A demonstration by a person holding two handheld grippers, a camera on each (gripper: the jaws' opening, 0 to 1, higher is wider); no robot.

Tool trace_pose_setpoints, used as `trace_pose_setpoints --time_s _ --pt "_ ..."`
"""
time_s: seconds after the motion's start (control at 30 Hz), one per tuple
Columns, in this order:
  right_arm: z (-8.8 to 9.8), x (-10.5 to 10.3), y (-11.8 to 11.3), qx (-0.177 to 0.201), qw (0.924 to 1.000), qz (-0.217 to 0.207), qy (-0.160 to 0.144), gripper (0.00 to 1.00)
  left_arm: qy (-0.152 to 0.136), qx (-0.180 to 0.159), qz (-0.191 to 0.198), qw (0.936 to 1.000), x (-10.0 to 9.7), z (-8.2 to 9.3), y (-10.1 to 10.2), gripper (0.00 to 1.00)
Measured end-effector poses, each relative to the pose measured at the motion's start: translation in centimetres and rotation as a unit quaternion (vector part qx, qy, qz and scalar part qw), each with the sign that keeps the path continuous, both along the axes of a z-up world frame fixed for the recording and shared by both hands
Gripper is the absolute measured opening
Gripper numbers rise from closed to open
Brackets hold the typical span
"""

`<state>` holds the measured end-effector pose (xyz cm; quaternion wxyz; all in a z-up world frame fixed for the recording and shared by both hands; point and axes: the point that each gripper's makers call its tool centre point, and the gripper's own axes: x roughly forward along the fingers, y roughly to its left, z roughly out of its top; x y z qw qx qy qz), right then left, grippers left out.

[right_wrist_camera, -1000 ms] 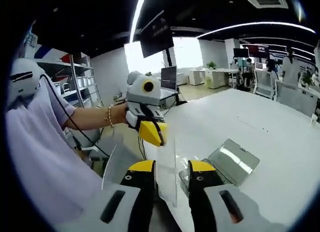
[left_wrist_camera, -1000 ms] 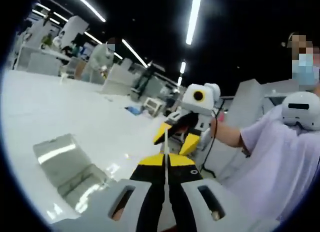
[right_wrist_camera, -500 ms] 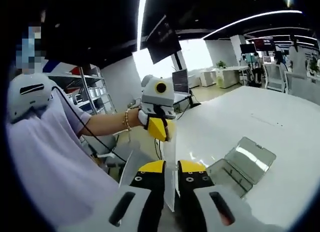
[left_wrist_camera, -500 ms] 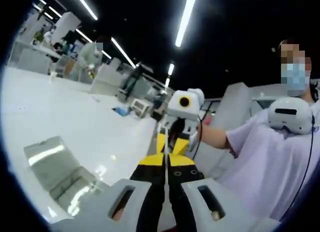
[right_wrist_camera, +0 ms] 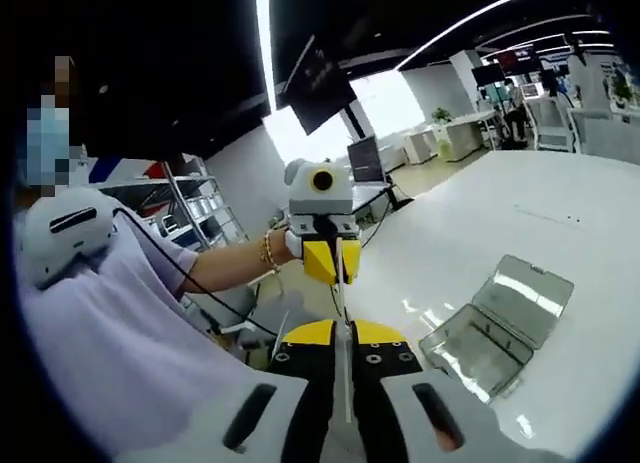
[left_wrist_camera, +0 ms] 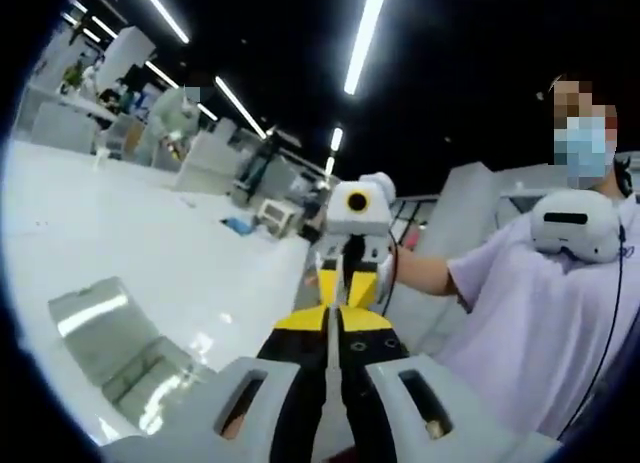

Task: Insert the divider into the dual guide fixture by aligning both edges with the guide slots and pushing it downward to the bottom, including one-sided entry, uneven engagement, binding, and posture correction.

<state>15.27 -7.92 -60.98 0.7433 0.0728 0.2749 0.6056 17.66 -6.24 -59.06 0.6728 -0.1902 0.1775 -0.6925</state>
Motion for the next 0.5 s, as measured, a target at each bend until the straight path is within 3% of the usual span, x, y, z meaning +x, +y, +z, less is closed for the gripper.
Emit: trace_pose_setpoints --time_s 0.17,0.5 --pt "0.2 0.2 0.1 0.001 1.0 -0.007 0.001 0.0 -0.012 0.003 0.019 0.9997 0.8 -0.3 0.0 0.12" --pt "-0.2 0.8 0.0 -0.013 0.9995 -0.027 -0.008 0.0 -0.013 0.026 0.057 0.998 2.1 -1.9 0.4 0.21"
